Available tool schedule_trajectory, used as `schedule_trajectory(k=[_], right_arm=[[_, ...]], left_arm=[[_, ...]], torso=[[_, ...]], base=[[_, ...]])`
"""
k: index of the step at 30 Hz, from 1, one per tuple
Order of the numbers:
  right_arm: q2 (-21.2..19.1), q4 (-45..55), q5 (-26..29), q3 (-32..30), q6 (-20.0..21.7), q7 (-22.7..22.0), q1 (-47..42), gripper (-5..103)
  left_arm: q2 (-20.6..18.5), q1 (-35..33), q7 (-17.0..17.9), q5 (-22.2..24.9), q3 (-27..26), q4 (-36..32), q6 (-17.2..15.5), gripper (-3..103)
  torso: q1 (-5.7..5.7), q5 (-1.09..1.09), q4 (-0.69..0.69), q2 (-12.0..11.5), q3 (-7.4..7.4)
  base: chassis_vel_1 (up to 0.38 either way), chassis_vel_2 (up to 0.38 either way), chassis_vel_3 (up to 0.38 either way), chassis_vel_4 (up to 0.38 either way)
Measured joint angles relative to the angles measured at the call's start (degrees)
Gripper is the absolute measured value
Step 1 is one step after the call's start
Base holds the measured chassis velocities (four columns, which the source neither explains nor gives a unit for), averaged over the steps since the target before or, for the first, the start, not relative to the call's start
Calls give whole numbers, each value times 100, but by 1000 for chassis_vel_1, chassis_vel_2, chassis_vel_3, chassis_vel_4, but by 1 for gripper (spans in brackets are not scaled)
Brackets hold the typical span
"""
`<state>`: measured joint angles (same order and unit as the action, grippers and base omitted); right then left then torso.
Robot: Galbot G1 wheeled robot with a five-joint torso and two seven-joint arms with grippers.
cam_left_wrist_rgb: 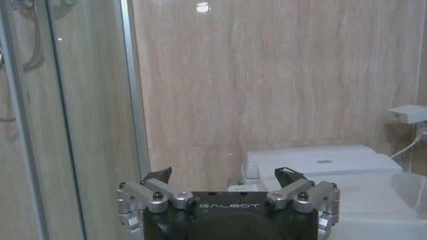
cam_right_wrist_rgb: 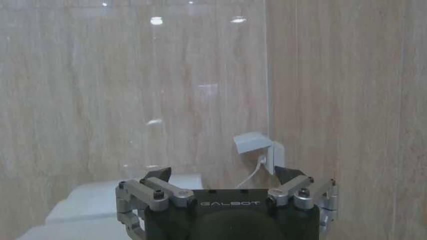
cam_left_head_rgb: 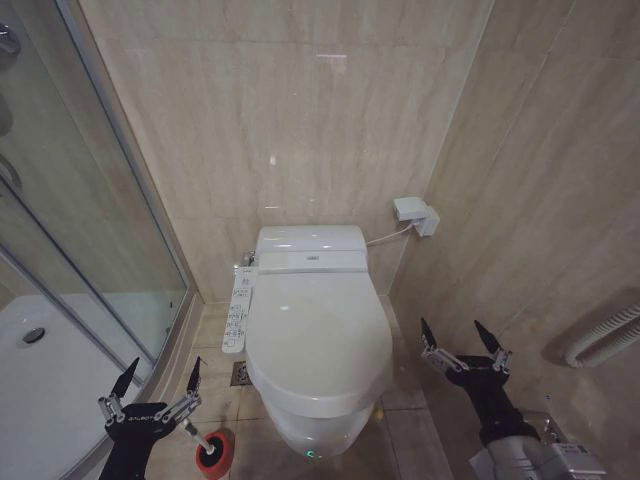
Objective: Open the toilet lid, clean the toilet bowl with a toilet brush, close the toilet lid, and flush.
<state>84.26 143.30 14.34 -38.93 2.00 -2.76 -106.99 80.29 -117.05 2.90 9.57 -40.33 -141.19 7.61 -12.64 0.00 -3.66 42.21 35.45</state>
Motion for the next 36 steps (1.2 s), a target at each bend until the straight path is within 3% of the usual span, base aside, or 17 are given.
schedule_trajectory(k=[36], right_arm=[[-53,-7,-51,57,9,46,17,100]], left_arm=[[0,0,0,0,0,0,0,100]], torso=[[0,0,0,0,0]], base=[[0,0,0,0]])
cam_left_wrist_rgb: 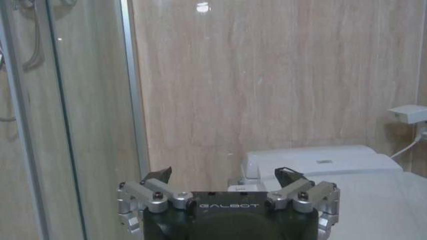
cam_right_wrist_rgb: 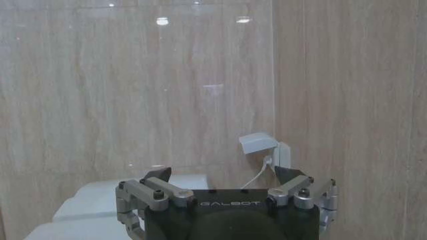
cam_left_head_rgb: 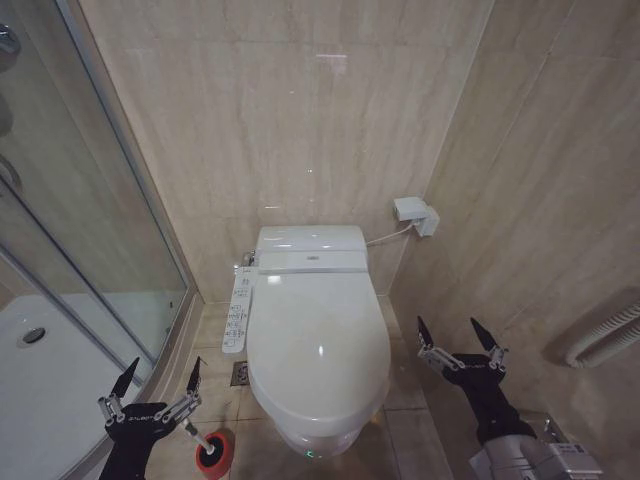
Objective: Open the toilet lid, clean the toilet bowl with a toilet brush, close the toilet lid, and flush.
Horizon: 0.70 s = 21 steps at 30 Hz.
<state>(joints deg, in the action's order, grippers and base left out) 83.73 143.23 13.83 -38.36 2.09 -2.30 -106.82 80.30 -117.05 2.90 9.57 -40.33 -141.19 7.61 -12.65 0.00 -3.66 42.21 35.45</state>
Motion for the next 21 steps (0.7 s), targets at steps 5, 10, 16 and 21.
schedule_trajectory(k=[5,10,16,21], right_arm=[[0,0,-1,0,2,-1,0,100],[0,0,-1,0,3,-1,0,100],[0,0,-1,0,3,-2,0,100],[0,0,-1,0,4,-2,0,100]], left_arm=[[0,0,0,0,0,0,0,100],[0,0,0,0,0,0,0,100],[0,0,0,0,0,0,0,100],[0,0,0,0,0,0,0,100]], torso=[[0,0,0,0,0],[0,0,0,0,0],[0,0,0,0,0],[0,0,0,0,0]], base=[[0,0,0,0],[0,0,0,0],[0,0,0,0],[0,0,0,0]])
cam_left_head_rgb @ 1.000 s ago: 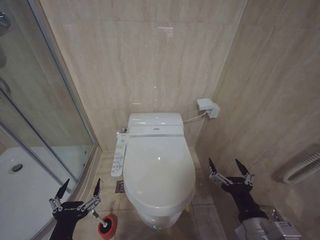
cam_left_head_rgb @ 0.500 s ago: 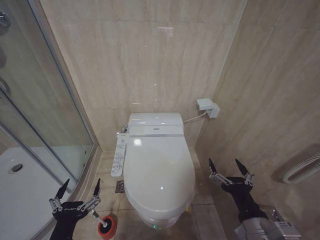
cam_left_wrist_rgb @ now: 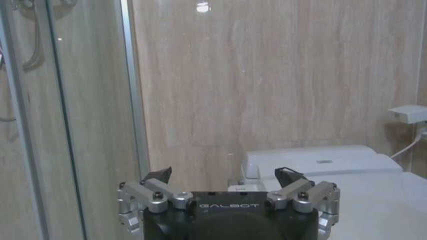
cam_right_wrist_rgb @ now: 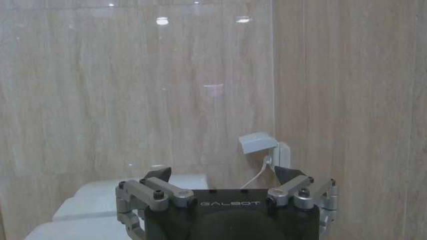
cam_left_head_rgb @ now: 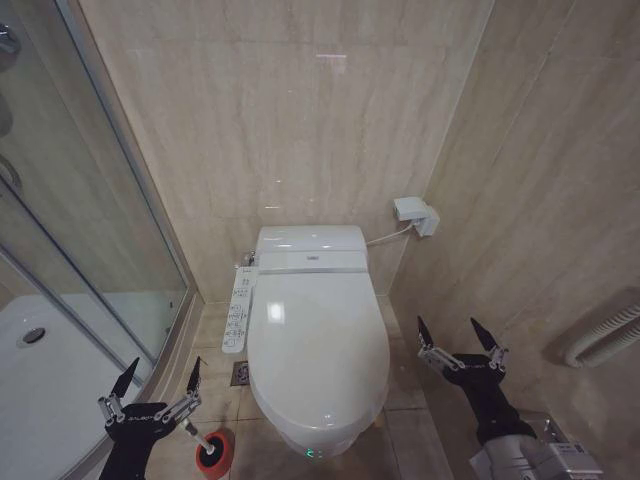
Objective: Open the toilet lid, clean the toilet bowl with a toilet brush, close the toilet lid, and flush.
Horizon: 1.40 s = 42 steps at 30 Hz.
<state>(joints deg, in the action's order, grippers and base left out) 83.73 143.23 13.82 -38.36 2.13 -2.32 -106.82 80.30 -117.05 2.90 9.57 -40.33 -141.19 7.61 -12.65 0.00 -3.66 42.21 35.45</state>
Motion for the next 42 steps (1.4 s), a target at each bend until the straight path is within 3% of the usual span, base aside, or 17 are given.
schedule_trajectory(k=[42], right_arm=[[0,0,0,0,0,0,0,100]], left_arm=[[0,0,0,0,0,0,0,100]], torso=[[0,0,0,0,0]], base=[[0,0,0,0]])
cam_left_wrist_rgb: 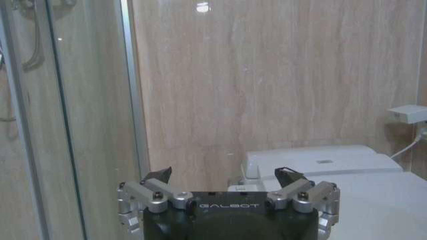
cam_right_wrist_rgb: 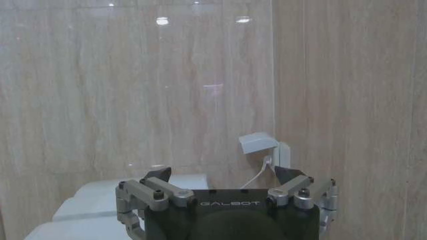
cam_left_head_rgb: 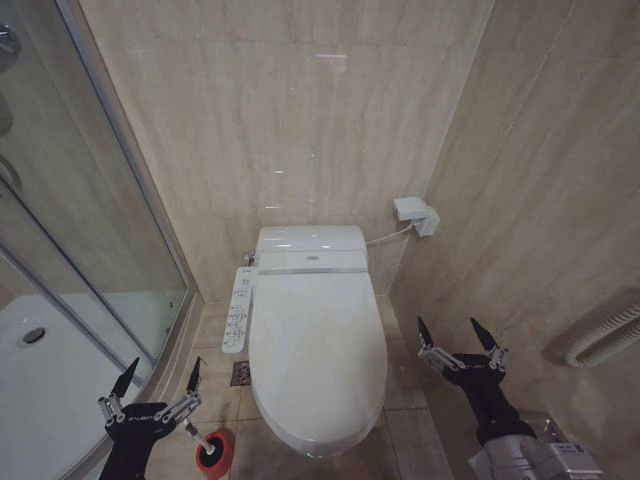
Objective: Open the toilet lid, clean the toilet bowl with a toilet brush, close the toilet lid, and flush.
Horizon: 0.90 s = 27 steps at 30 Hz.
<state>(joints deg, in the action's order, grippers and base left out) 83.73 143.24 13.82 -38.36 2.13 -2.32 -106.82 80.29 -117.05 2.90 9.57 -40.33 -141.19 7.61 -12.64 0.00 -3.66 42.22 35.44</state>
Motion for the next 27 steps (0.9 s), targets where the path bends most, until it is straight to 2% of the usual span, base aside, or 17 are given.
schedule_trajectory(k=[27], right_arm=[[0,0,0,0,0,0,0,100]], left_arm=[[0,0,0,0,0,0,0,100]], torso=[[0,0,0,0,0]], base=[[0,0,0,0]])
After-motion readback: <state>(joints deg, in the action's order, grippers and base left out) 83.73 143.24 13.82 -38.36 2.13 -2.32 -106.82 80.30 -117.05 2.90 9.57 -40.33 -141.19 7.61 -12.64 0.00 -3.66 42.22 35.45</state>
